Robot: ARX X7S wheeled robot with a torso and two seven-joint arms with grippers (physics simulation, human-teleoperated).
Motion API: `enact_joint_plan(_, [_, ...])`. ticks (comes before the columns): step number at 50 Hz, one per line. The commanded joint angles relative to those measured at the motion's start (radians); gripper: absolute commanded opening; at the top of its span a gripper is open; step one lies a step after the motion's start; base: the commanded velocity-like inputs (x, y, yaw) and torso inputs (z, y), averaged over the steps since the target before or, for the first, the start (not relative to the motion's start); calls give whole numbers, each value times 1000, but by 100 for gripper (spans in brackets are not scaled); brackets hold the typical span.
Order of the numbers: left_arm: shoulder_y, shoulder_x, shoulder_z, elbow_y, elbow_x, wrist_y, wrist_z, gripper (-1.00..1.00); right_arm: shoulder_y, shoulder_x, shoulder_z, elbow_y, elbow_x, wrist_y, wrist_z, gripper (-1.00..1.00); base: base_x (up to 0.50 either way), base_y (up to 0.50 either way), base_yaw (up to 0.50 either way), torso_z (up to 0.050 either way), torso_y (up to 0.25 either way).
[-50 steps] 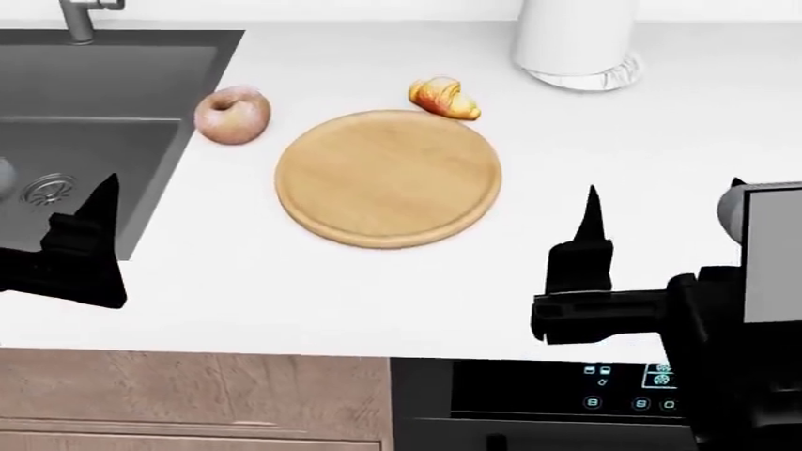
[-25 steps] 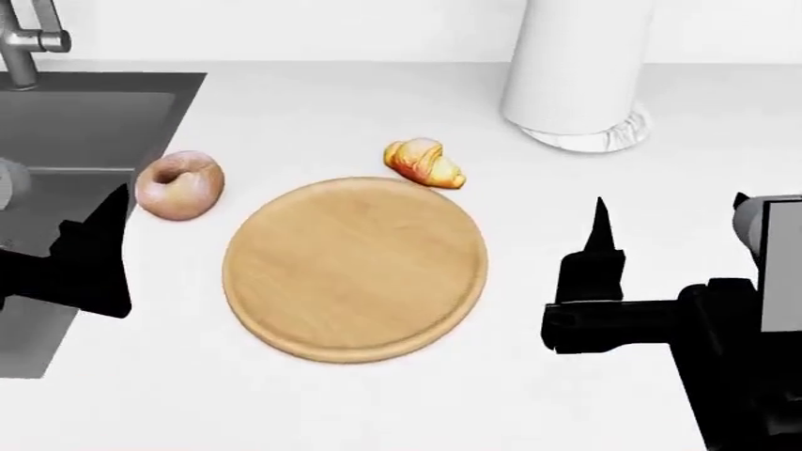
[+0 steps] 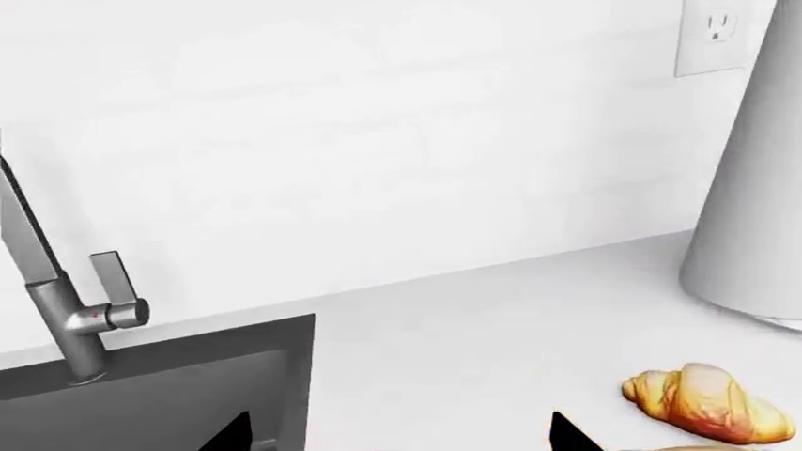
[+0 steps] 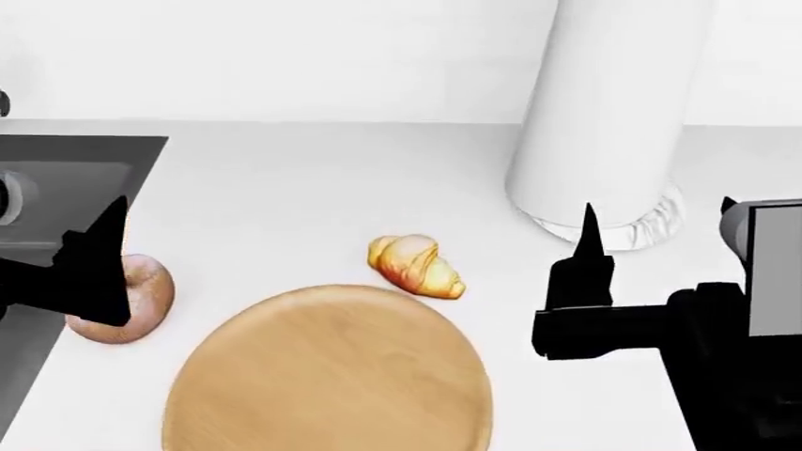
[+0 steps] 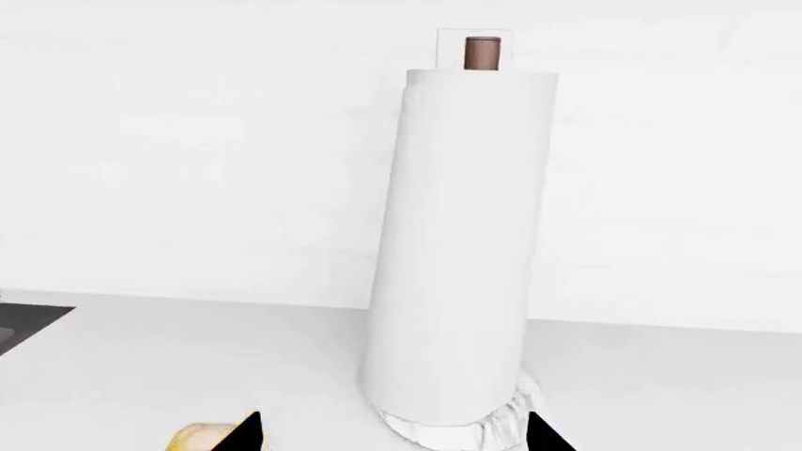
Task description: Place the pastries on the plates.
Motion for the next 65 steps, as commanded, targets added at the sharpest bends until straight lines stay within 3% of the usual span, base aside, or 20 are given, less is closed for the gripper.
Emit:
enact_joint_plan(1, [21, 8, 24, -6, 6, 0, 25, 100, -8, -18, 19, 7, -5, -2, -16, 100, 500, 0, 0, 0, 0])
enact_joint_plan(4, [-2, 0, 63, -14, -1, -65, 16, 100, -4, -9, 12, 5, -2, 2, -17, 100, 448, 0, 0, 0, 0])
enact_joint_plan(5, [7, 6, 43, -11, -4, -18, 27, 100, -1, -11, 17, 6, -1, 5, -16, 100, 223, 0, 0, 0, 10])
enact_joint_plan(20, [-39, -61, 136, -110, -58, -97, 9, 100, 3, -5, 19, -1, 14, 19, -9, 100, 2, 0, 0, 0, 0])
enact_joint_plan(24, [-12, -114, 170, -142, -110, -87, -6, 100, 12, -3, 11, 13, 16, 14, -8, 100, 0, 0, 0, 0, 0])
enact_joint_plan(39, [53, -146, 176, -163, -144, -82, -21, 100, -18, -3, 15, 18, 23, 4, -2, 100, 0, 0, 0, 0, 0])
enact_joint_plan(47, [35, -189, 239, -249, -153, -19, 23, 100, -28, 0, 17, 17, 28, 9, 3, 100, 0, 0, 0, 0, 0])
enact_joint_plan(65, [-4, -203, 350, -454, -99, 121, 60, 100, -34, -5, 16, 27, 37, 21, 22, 100, 0, 0, 0, 0, 0])
